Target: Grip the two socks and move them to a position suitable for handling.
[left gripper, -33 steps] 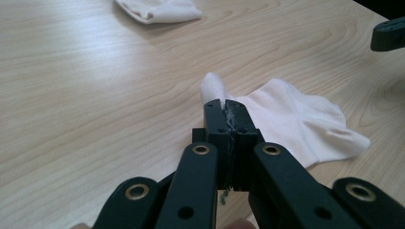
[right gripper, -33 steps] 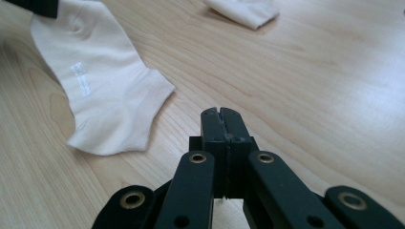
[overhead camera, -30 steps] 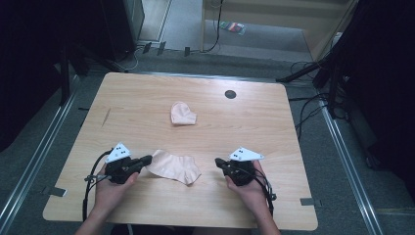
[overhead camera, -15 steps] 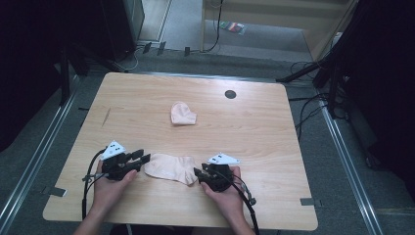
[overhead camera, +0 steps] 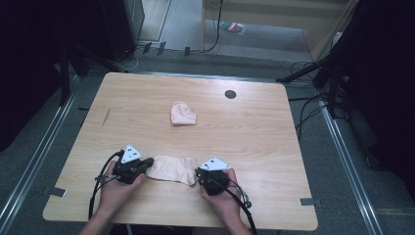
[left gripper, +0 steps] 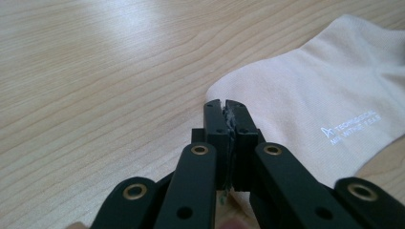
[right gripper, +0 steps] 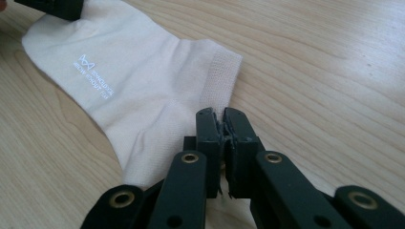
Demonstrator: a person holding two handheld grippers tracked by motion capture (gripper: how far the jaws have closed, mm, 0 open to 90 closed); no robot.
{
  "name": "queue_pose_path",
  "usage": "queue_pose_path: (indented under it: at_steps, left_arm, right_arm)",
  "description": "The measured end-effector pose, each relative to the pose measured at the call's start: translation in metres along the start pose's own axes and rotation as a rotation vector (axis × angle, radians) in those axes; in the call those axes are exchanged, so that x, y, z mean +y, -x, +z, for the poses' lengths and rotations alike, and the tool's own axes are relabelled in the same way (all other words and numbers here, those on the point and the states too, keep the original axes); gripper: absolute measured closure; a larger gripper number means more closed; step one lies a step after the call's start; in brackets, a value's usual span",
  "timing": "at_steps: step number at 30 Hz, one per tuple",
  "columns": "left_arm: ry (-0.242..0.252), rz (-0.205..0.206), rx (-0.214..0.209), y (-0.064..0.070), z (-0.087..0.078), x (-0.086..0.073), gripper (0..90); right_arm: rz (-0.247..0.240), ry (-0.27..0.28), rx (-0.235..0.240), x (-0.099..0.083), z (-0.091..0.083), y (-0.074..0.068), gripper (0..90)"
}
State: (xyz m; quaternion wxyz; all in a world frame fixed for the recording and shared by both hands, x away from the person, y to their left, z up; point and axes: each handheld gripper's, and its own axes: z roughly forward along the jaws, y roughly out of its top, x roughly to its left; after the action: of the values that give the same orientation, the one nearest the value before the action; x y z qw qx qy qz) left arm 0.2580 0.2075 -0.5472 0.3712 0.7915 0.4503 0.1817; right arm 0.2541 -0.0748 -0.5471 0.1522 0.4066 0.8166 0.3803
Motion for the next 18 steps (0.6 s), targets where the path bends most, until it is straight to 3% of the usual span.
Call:
queue_pose_path:
  at_steps: [3,5,8,11,15,18]
  left_arm:
    - [-0.013,0.018,-0.024,0.006,-0.007,-0.002,90.0]
    - [-0.015,0.025,-0.044,0.01,-0.013,-0.002,90.0]
    - [-0.012,0.049,-0.055,0.016,-0.019,-0.001,90.0]
    - [-0.017,0.102,-0.061,0.033,-0.025,-0.003,90.0]
    - [-0.031,0.128,-0.088,0.045,-0.019,-0.011,90.0]
    - [-0.021,0.115,-0.108,0.046,-0.015,-0.012,90.0]
  right_arm:
    - [0.067,-0.01,0.048,0.001,-0.01,0.012,88.1]
    - [0.083,-0.005,0.064,0.001,-0.02,0.019,88.1]
    - [0.085,0.002,0.073,0.002,-0.03,0.023,88.2]
    - [0.03,-0.025,0.061,-0.003,-0.042,0.025,88.2]
    - [0.011,-0.031,0.064,-0.011,-0.044,0.03,88.2]
    - [0.03,-0.034,0.065,-0.013,-0.043,0.032,88.1]
